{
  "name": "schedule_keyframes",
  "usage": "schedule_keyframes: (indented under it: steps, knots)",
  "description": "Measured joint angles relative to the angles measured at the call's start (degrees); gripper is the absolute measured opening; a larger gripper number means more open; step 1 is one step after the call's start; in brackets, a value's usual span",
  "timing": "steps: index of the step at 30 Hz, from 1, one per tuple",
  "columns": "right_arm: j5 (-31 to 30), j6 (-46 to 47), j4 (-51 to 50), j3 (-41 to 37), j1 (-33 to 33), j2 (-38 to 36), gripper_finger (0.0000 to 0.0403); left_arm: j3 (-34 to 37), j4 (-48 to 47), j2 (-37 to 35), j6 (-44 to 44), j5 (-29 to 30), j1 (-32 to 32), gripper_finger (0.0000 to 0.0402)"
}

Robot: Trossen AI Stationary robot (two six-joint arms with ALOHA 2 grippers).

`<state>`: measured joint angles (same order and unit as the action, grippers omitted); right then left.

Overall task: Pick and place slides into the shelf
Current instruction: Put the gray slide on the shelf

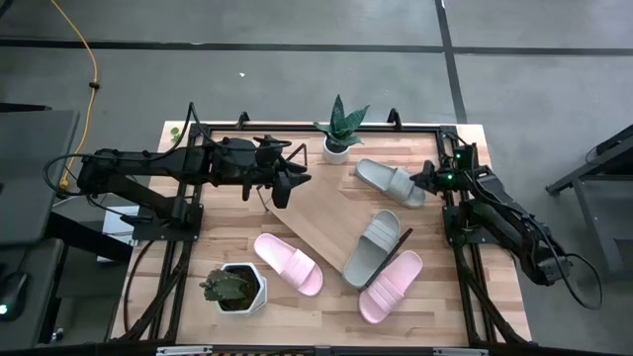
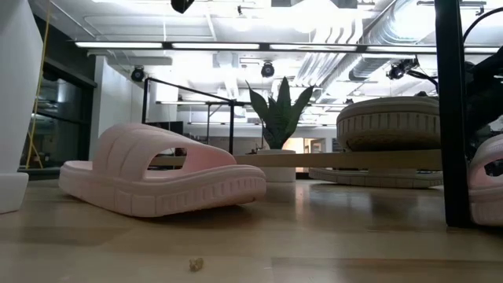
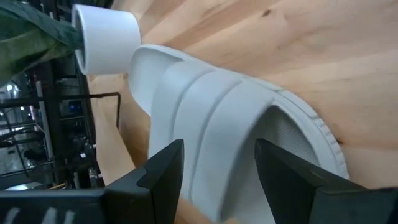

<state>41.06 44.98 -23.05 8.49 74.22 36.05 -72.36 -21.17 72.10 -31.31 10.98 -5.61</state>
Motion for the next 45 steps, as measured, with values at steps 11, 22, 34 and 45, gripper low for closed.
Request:
schedule_keyframes:
  steps: [11, 22, 34, 45]
  knots:
    - [1.58, 0.02, 3.55, 0.00, -1.10, 4.79, 0.0188, 0.00, -0.01, 0.00, 0.00, 0.02, 0.00, 0.0136]
    - [-0.47, 3.26, 13.68, 0.00, -8.40, 12.43, 0.0188, 0.00, -0.02, 0.00, 0.00, 0.05, 0.00, 0.0136]
    - [-1.60, 3.84, 18.25, 0.00, -9.12, 13.77, 0.0139, 0.00, -0.02, 0.00, -0.02, 0.09, 0.00, 0.0136]
    - [-0.02, 2.75, 20.47, 0.00, -9.14, 13.66, 0.0006, 0.00, -0.04, 0.00, -0.02, 0.07, 0.00, 0.0136]
